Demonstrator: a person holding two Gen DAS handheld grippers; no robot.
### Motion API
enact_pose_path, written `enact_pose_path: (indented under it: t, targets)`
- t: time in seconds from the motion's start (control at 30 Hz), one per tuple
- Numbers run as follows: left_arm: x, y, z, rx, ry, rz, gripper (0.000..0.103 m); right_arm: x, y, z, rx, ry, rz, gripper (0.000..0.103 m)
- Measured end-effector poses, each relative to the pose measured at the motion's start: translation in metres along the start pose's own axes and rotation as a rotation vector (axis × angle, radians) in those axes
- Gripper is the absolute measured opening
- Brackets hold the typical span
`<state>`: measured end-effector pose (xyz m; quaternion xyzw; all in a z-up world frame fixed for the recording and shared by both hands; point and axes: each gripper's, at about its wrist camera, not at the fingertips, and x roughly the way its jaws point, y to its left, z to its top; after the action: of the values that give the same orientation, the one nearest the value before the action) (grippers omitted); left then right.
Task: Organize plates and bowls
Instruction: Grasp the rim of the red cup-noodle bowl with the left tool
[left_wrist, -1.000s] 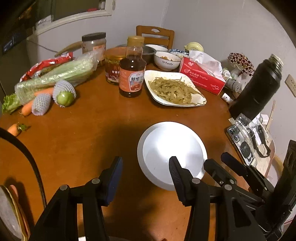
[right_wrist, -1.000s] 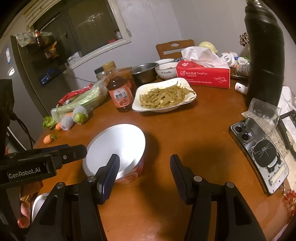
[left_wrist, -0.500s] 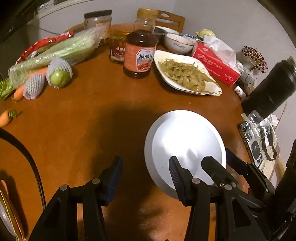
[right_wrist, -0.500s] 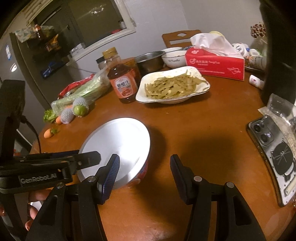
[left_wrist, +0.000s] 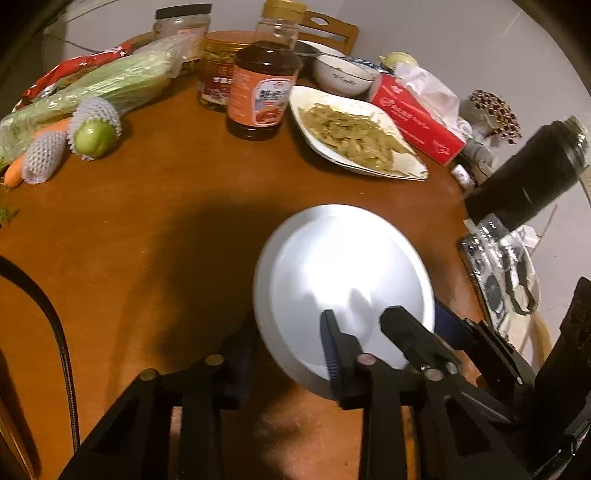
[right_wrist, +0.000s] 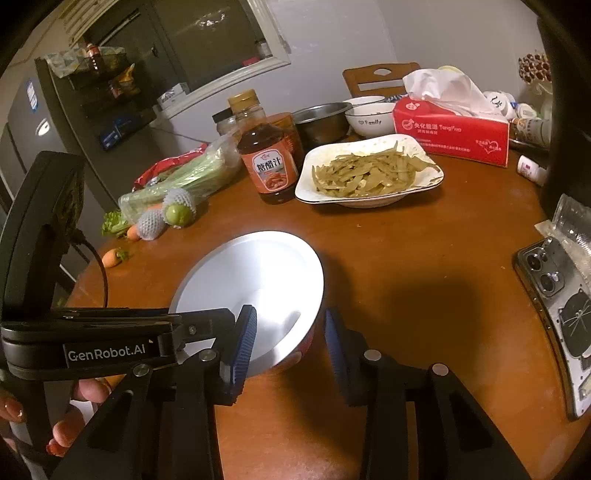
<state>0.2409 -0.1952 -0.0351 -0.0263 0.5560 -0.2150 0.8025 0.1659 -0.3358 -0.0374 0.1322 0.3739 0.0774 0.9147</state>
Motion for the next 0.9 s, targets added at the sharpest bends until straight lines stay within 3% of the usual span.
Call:
enact_pose_path:
  t: [0.9]
  targets:
    - [-0.074,0.007,-0.034,0.045,-0.131,-0.017,0.026,-0.050,0.052,-0.007,-0.078,-0.076,0.030,0.038]
